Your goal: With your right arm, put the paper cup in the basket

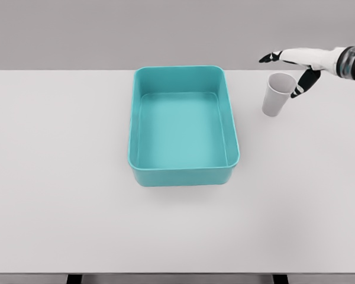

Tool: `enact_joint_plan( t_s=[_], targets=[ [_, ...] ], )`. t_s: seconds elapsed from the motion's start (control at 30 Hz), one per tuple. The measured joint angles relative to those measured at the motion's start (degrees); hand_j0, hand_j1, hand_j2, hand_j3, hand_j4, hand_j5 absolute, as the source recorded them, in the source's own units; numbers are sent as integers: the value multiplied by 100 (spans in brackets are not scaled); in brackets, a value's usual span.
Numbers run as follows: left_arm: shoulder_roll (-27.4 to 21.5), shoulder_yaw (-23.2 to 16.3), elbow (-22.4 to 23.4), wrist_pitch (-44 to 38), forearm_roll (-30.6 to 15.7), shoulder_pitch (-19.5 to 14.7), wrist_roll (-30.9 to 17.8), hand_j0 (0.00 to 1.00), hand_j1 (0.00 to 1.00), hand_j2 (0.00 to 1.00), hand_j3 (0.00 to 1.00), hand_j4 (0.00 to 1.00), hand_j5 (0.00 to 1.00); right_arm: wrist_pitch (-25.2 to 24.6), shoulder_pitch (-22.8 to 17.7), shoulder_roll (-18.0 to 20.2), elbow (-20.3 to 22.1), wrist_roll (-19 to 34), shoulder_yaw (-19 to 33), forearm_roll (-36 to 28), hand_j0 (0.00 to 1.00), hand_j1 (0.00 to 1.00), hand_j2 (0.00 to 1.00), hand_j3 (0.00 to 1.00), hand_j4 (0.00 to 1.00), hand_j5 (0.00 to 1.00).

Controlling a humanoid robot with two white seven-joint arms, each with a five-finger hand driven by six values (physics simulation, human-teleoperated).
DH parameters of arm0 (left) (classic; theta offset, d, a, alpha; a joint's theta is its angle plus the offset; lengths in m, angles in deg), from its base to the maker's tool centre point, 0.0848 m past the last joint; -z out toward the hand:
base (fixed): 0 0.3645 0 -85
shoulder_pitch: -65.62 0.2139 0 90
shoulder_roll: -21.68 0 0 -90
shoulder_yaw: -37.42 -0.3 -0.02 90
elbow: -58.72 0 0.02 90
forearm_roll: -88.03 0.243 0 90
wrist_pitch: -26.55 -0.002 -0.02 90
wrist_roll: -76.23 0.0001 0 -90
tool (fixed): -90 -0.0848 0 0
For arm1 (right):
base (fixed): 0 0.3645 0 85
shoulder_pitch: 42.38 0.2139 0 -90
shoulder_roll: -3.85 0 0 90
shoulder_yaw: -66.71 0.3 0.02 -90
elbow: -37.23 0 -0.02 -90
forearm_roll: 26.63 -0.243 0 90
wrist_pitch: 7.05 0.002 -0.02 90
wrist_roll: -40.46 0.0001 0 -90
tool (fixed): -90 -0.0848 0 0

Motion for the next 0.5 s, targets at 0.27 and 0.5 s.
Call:
enact_joint_plan(
  t_s=[0.27,0.5],
  targets=[
    [0,0,0,0,0,0,0,100,100,100,100,100,100,23,70,-170,-274,0,-150,1,98,98,98,98,98,98],
    [0,0,0,0,0,0,0,100,100,100,100,100,100,59,79,-223,-361,0,-286,3,98,98,98,98,98,98]
  ],
)
